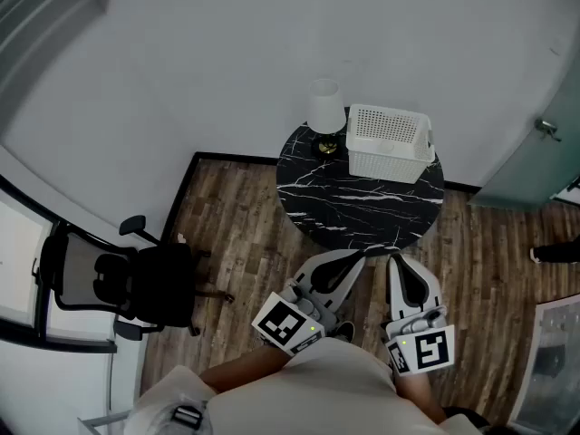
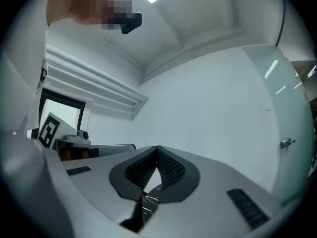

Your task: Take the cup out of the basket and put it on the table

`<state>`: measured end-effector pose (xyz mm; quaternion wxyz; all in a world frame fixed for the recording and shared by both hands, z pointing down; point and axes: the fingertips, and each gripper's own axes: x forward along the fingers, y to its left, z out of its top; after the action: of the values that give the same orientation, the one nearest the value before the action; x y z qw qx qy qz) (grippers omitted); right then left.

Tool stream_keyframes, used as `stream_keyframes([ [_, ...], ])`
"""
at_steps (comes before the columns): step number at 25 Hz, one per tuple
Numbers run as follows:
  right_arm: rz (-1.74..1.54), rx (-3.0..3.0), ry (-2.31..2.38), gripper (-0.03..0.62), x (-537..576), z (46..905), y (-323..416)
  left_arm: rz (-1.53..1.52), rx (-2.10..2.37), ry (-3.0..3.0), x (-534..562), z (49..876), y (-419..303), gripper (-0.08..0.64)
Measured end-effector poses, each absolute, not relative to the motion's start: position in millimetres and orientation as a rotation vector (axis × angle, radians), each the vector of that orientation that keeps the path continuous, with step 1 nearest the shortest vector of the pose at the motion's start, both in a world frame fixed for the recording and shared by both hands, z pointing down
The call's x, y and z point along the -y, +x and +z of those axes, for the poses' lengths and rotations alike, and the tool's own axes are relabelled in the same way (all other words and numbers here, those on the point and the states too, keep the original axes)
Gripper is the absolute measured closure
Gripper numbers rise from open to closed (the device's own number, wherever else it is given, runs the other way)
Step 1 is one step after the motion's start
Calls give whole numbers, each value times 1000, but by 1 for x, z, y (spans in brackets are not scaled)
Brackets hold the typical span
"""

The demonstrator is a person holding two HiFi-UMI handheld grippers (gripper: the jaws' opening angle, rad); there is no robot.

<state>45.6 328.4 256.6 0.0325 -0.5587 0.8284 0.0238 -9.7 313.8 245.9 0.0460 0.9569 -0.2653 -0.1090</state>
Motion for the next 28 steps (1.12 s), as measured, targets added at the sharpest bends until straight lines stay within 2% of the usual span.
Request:
stream_keyframes([
  [14,35,-2472,-1729,586,-333,252,74,-291,781,2932,-316,244,14,554],
  [28,-41,-2419,-1740,584,-345,266,140,-222,776,2920,-321,261,78,554],
])
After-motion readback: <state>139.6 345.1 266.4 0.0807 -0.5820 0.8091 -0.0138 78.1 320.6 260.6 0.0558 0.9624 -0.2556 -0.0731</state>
